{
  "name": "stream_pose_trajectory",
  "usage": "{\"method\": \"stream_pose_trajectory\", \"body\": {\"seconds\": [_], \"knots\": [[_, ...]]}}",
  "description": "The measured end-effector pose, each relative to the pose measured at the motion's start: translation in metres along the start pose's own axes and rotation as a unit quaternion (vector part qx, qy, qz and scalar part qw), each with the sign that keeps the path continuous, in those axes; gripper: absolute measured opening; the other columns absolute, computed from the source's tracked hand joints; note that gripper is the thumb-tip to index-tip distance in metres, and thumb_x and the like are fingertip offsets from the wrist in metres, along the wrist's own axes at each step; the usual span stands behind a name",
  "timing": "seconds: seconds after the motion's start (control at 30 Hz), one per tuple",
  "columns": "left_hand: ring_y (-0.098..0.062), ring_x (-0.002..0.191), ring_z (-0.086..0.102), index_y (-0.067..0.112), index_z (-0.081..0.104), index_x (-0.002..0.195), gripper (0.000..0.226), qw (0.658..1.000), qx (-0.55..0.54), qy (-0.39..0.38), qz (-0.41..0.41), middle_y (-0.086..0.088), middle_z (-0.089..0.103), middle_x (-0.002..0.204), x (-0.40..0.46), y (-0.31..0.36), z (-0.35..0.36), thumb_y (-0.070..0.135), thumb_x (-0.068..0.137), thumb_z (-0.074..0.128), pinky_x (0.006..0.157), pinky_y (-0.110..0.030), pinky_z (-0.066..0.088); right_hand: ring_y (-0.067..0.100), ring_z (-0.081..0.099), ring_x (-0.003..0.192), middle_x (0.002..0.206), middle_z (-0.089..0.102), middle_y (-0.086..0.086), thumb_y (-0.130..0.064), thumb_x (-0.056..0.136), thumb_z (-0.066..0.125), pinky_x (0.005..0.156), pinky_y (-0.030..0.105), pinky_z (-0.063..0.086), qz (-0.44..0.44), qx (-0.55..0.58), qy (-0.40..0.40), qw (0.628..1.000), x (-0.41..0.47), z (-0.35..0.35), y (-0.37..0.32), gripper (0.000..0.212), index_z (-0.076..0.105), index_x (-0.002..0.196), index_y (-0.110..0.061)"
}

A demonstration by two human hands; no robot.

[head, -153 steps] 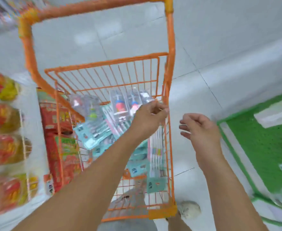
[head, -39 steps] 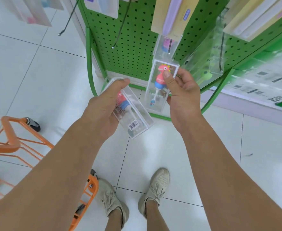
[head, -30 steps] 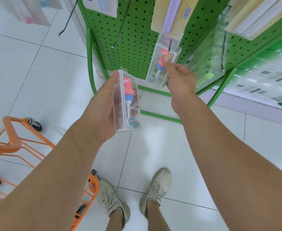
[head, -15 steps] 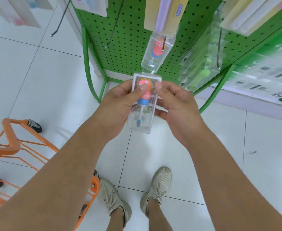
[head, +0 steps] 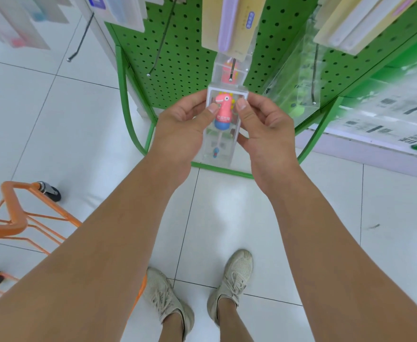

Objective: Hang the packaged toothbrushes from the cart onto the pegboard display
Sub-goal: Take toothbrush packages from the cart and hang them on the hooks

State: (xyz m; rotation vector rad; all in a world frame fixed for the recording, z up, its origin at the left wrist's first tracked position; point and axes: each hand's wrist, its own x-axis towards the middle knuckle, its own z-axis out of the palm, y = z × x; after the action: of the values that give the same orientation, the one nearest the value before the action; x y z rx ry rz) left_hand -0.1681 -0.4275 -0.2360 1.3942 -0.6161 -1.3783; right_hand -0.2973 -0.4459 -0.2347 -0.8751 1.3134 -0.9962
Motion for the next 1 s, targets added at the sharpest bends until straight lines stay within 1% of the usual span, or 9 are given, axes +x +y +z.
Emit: {"method": "stream_pose_trajectory", "body": {"seconds": [0.17,0.3,0.43,0.53,0.67,0.77,0.83,0.9,1.0], "knots": [[-0.021,0.115,0.068,0.015,0.067,0.125,0.037,1.0,0.019,0.012,-0.005,-0.003,0.073,0.119,0.004,-0.005,0.0,0.018,0.089,0.071,0.107,-0.045,0.048,0.023,0.067,0.097,0.117,0.07,0.018,-0.019,0.097,0.067,0.094,0.061,0.053,0.001,-0.006,0.001,1.0,0.006,-0.001,0.005,0.028,0.066,0.123,-0.007],[-0.018,0.112,0.069,0.017,0.068,0.124,0.031,0.999,0.031,0.025,0.001,0.0,0.073,0.117,0.007,-0.009,0.001,0.015,0.093,0.069,0.104,-0.041,0.051,0.024,0.069,0.106,0.116,0.071,0.015,-0.021,0.097,0.066,0.096,0.057,0.054,-0.002,-0.013,0.007,1.0,0.01,-0.002,0.012,0.03,0.066,0.124,-0.008],[-0.012,0.104,0.07,0.015,0.067,0.122,0.029,0.995,0.066,0.067,0.017,0.001,0.073,0.113,0.021,-0.001,0.013,0.014,0.093,0.07,0.084,-0.023,0.054,0.024,0.068,0.11,0.112,0.073,0.008,-0.026,0.097,0.066,0.098,0.049,0.055,-0.019,-0.06,0.047,0.997,0.028,0.008,0.01,0.032,0.066,0.124,-0.008],[-0.011,0.095,0.069,0.016,0.066,0.122,0.029,0.991,0.095,0.096,0.015,0.001,0.073,0.111,0.036,0.003,0.025,0.016,0.093,0.071,0.077,-0.021,0.053,0.017,0.067,0.103,0.108,0.071,0.004,-0.023,0.098,0.065,0.096,0.042,0.056,-0.044,-0.097,0.083,0.991,0.042,0.013,0.005,0.028,0.067,0.121,-0.008],[-0.011,0.092,0.067,0.016,0.065,0.125,0.034,0.988,0.11,0.112,0.001,0.001,0.071,0.112,0.045,0.011,0.031,0.019,0.092,0.071,0.083,-0.025,0.054,0.006,0.06,0.086,0.099,0.065,-0.001,-0.02,0.096,0.067,0.09,0.029,0.055,-0.048,-0.141,0.101,0.984,0.045,0.014,0.003,0.027,0.065,0.12,-0.008],[-0.014,0.109,0.064,0.015,0.057,0.136,0.045,0.981,0.15,0.113,-0.046,-0.002,0.065,0.129,0.032,0.011,0.019,0.024,0.093,0.07,0.09,-0.024,0.051,0.012,0.062,0.085,0.092,0.062,-0.006,-0.028,0.096,0.067,0.091,0.04,0.057,0.006,-0.15,0.12,0.981,0.032,0.013,0.007,0.03,0.063,0.121,-0.012],[-0.011,0.097,0.064,0.017,0.06,0.13,0.038,0.978,0.141,0.134,-0.08,0.001,0.067,0.123,0.008,0.014,-0.001,0.025,0.094,0.069,0.085,-0.023,0.054,0.013,0.064,0.085,0.091,0.063,-0.006,-0.029,0.097,0.066,0.091,0.044,0.058,0.047,-0.146,0.115,0.981,0.009,0.017,0.008,0.024,0.064,0.116,-0.015],[-0.009,0.084,0.063,0.017,0.068,0.114,0.021,0.978,0.106,0.152,-0.097,0.004,0.07,0.103,-0.028,0.028,-0.026,0.022,0.093,0.069,0.087,-0.03,0.058,0.014,0.067,0.088,0.091,0.067,-0.005,-0.028,0.096,0.066,0.09,0.044,0.058,0.074,-0.152,0.098,0.981,-0.026,0.028,0.004,0.01,0.066,0.103,-0.021],[-0.01,0.079,0.065,0.02,0.07,0.096,0.003,0.982,0.071,0.161,-0.066,0.0,0.069,0.089,-0.097,0.072,-0.079,0.018,0.094,0.067,0.076,-0.028,0.058,0.019,0.069,0.084,0.086,0.071,0.001,-0.019,0.096,0.064,0.084,0.039,0.061,0.108,-0.15,0.035,0.982,-0.091,0.071,-0.019,0.007,0.069,0.09,-0.02]]}}
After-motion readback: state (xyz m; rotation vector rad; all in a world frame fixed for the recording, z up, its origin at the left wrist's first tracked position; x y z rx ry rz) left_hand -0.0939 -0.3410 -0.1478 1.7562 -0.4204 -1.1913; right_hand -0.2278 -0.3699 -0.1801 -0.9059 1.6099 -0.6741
